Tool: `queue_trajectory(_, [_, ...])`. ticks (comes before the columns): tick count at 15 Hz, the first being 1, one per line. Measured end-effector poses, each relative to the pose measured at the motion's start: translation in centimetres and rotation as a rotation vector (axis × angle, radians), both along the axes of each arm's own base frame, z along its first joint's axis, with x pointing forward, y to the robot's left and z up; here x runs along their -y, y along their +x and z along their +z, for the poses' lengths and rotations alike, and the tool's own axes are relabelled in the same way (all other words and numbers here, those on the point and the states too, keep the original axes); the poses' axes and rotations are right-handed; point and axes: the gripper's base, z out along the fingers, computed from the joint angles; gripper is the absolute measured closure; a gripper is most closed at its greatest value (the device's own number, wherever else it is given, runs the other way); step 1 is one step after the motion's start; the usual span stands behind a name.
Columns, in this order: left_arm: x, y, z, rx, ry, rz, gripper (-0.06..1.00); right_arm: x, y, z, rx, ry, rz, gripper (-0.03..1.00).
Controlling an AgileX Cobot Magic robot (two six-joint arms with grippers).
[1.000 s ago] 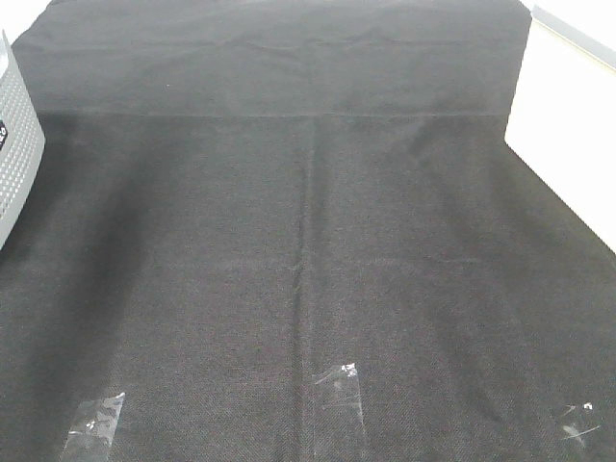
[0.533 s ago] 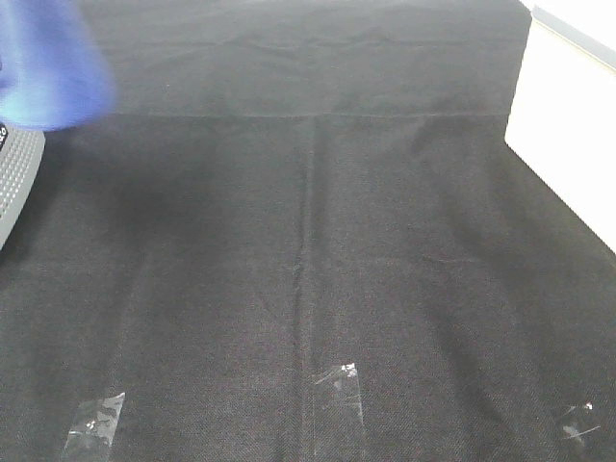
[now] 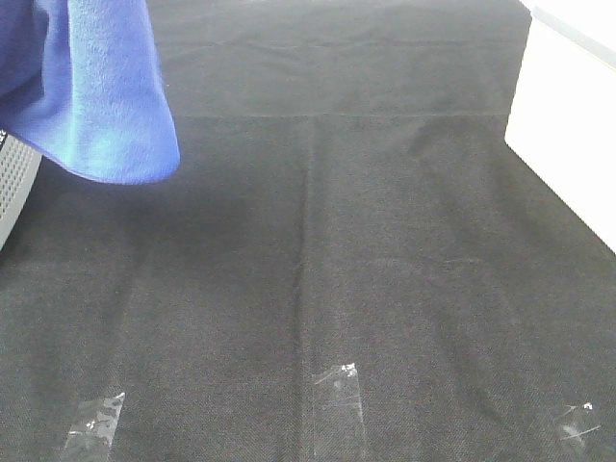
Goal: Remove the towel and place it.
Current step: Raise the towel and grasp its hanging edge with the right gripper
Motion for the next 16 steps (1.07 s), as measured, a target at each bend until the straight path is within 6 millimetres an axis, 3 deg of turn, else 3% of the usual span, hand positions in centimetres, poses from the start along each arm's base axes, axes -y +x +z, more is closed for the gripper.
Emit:
queue_trajectory(4, [1.0, -0.8, -0.1, -0.02, -0.002, -0.041, 0.94, -1.2, 5.4, 0.5, 0.031, 0.062, 0.114, 0.22])
queue_trajectory(8, [1.7, -1.3, -0.5, -0.087, -0.062, -0.1, 0.94, -3.2, 10.7, -0.8, 0.063, 0.098, 0.377, 0.22])
queue_trajectory(12, [2.5, -1.9, -0.7, -0.154, -0.128, -0.175, 0.94, -5.1, 15.2, -3.8, 0.123, 0.219, 0.646, 0.22])
queue_trajectory(16, [2.9, -2.1, -0.8, -0.177, -0.146, -0.216, 0.94, -6.5, 18.9, -6.5, 0.053, 0.328, 0.791, 0.07])
